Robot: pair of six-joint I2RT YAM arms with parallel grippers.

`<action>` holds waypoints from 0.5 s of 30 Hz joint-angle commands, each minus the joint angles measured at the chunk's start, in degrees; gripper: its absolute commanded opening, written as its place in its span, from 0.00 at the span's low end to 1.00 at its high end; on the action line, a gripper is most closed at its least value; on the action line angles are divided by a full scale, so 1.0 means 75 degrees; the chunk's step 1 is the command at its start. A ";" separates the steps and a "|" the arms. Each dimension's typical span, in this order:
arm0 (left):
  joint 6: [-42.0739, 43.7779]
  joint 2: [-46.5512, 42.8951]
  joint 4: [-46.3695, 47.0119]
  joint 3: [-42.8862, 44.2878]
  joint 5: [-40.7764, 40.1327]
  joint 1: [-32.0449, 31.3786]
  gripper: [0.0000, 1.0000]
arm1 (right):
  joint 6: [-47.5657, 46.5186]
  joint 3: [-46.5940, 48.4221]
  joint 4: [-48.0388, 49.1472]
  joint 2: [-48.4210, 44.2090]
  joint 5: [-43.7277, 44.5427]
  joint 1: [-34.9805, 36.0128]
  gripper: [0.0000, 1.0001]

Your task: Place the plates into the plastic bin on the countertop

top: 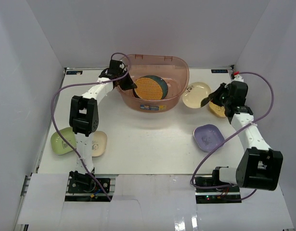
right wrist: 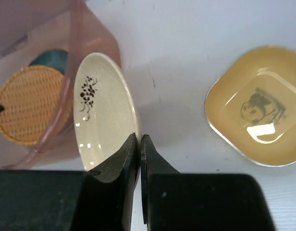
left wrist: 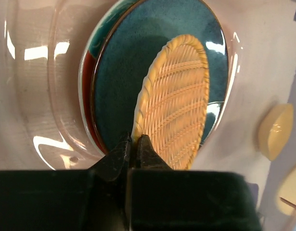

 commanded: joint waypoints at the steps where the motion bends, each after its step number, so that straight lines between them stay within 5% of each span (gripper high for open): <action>1: 0.0251 -0.0051 -0.0093 0.0359 -0.0057 -0.0042 0.16 | -0.0327 0.0970 -0.0674 -0.0742 0.0777 -0.0021 0.08; 7: 0.0298 0.0183 -0.0127 0.0617 -0.0162 -0.0123 0.71 | -0.0036 0.2095 -0.0466 -0.1259 0.0052 0.0165 0.08; 10: 0.0485 0.0207 -0.0244 0.0873 -0.0408 -0.0124 0.85 | 0.0001 0.3114 -0.0571 -0.0604 -0.0054 0.0902 0.08; 15: 0.0813 -0.0050 -0.0292 0.1378 -0.0690 -0.0112 0.90 | -0.0176 0.4299 -0.0689 0.0881 0.0602 0.2485 0.08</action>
